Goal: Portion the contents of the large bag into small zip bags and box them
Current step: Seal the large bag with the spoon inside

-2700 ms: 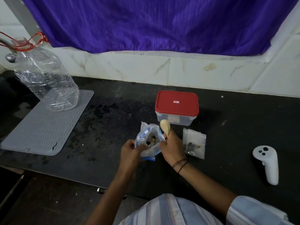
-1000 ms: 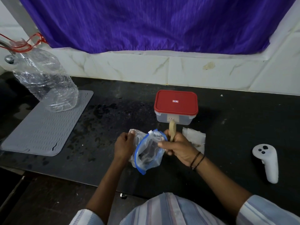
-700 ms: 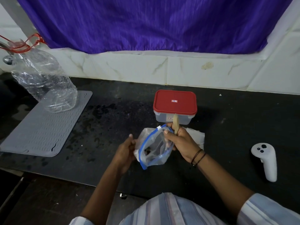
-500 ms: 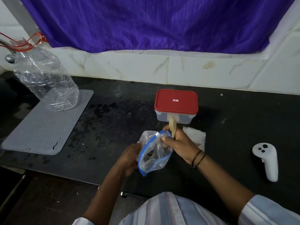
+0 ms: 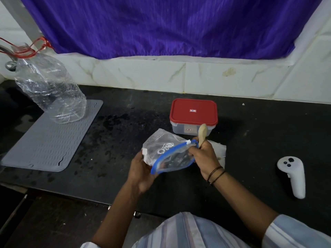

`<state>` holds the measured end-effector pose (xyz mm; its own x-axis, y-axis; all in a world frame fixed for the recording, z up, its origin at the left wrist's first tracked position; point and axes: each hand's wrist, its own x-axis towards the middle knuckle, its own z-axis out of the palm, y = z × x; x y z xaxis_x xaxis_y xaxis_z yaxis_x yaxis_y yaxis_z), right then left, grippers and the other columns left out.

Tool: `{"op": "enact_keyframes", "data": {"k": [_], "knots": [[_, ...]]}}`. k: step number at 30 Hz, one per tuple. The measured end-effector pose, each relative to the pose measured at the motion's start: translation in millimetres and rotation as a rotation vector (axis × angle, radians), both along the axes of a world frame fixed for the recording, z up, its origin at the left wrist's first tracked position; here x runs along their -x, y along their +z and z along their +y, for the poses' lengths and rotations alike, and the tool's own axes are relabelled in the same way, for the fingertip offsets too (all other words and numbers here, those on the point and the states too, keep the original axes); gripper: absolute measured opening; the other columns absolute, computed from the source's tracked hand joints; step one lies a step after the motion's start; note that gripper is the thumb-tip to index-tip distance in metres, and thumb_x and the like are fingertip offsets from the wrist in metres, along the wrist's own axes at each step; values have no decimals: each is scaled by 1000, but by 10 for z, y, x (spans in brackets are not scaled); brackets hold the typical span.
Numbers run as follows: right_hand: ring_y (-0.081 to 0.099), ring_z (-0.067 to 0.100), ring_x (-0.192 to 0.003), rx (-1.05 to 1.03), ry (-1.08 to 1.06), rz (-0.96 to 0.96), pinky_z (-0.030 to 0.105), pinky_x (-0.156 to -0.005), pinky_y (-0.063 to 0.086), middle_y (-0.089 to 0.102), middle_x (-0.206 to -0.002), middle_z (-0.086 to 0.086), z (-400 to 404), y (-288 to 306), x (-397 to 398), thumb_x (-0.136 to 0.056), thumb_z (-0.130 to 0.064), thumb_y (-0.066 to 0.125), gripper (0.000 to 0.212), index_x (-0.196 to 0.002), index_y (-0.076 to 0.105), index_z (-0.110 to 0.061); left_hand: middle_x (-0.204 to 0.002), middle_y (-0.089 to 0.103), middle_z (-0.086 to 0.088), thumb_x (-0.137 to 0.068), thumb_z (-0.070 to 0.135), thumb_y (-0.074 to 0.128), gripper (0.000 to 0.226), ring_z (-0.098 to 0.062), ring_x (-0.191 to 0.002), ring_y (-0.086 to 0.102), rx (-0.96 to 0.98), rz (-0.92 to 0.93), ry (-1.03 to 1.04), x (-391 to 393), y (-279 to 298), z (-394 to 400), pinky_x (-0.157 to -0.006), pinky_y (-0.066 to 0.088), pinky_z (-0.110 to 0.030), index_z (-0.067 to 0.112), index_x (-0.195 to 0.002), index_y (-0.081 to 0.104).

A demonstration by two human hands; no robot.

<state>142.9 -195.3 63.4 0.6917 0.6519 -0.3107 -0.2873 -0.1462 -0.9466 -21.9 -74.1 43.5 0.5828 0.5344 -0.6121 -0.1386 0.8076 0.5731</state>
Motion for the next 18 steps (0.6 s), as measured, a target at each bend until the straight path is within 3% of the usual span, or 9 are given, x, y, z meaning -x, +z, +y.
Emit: {"op": "enact_keyframes", "data": {"k": [3,5,7,9,11,13,15,18], "knots": [[59,14,-102,110,-13,-368,13,-73,50,52,-115,3,-30,-32,4,-82,-13,73,38,-115,53,-15,-109,74,-13,-103,33,43,38,-24,-90,71,-34,69,15,-18,9,-28,-80,59,-39,11,-122,68],[54,10,-98,20,-120,-709,8,-75,47,45,-111,0,-77,18,79,-79,-13,77,43,-108,49,-29,-108,74,-13,-106,28,41,34,-25,-91,70,-60,111,73,-45,6,-11,-82,58,-39,10,-117,67],[55,4,-92,-104,-92,-855,8,-76,47,52,-105,-2,-129,54,186,-77,-24,79,40,-102,51,-39,-105,75,-14,-107,27,41,33,-25,-90,72,-68,150,146,-72,-17,-1,-71,62,-37,8,-117,65],[61,2,-85,-18,107,-771,14,-74,51,63,-96,-5,-144,49,342,-72,-52,76,33,-94,57,-35,-103,75,-14,-108,26,41,32,-24,-87,73,-62,173,224,-100,-47,-21,-65,61,-36,7,-118,64],[66,3,-81,219,319,-623,24,-72,56,67,-94,-10,-134,-10,517,-66,-69,70,54,-105,59,-34,-103,74,-16,-108,23,40,30,-27,-89,71,-78,180,270,-146,-58,-80,-72,59,-39,7,-116,65],[69,5,-71,278,357,-434,23,-67,55,69,-91,-7,-105,-56,647,-74,-56,73,47,-111,55,-34,-100,74,-16,-108,22,39,30,-27,-88,71,-103,192,298,-184,-76,-139,-80,58,-42,8,-113,65],[69,3,-66,224,276,-264,21,-66,49,73,-82,-1,-80,-73,696,-87,-37,69,30,-110,55,-26,-99,74,-16,-108,24,41,30,-26,-85,71,-141,212,328,-200,-88,-185,-76,58,-40,5,-113,63],[63,-5,-53,208,208,-78,9,-50,41,73,-94,7,-41,-74,690,-91,-31,65,26,-109,52,-17,-106,71,-19,-108,27,43,32,-27,-90,71,-153,205,368,-220,-119,-253,-76,59,-39,1,-117,58]]}}
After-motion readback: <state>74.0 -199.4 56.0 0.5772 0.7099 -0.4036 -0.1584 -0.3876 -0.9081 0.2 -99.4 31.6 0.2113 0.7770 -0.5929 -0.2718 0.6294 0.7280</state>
